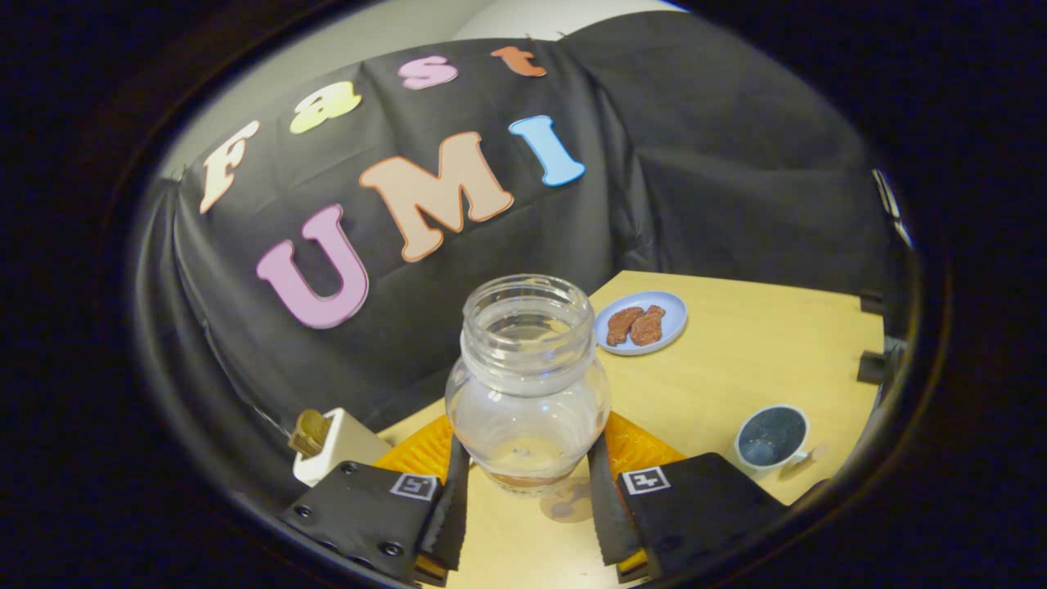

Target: Take the bottle from table, then pour the juice into the cup, finally place the bottle on the coaster

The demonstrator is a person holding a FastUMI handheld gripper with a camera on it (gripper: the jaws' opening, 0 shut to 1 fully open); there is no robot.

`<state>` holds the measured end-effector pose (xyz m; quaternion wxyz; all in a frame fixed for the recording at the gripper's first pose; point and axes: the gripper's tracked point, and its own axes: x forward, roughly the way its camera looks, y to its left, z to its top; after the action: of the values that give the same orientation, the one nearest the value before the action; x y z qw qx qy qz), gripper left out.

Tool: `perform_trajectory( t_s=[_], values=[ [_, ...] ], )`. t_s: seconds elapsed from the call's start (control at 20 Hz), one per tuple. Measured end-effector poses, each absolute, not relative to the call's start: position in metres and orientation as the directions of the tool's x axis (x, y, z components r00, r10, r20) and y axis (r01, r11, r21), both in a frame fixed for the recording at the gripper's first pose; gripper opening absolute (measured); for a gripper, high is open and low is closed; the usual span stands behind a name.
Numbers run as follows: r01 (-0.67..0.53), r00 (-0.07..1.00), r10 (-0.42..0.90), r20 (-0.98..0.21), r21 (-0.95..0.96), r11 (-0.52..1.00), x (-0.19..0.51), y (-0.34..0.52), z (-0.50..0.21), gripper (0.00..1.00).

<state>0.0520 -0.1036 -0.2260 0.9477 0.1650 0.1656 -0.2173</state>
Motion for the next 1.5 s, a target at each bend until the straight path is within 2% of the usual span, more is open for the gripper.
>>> perform_trajectory(
  t_s=[0.4, 0.8, 1.5],
  values=[
    [0.430, 0.794, -0.399, -0.458, -0.039, 0.902, 0.062, -0.090, -0.256, 0.67],
    [0.436, 0.732, -0.451, -0.512, -0.156, 0.886, 0.069, -0.095, -0.292, 0.67],
    [0.369, 0.689, -0.428, -0.585, -0.225, 0.902, 0.084, -0.089, -0.336, 0.70]
  ],
)
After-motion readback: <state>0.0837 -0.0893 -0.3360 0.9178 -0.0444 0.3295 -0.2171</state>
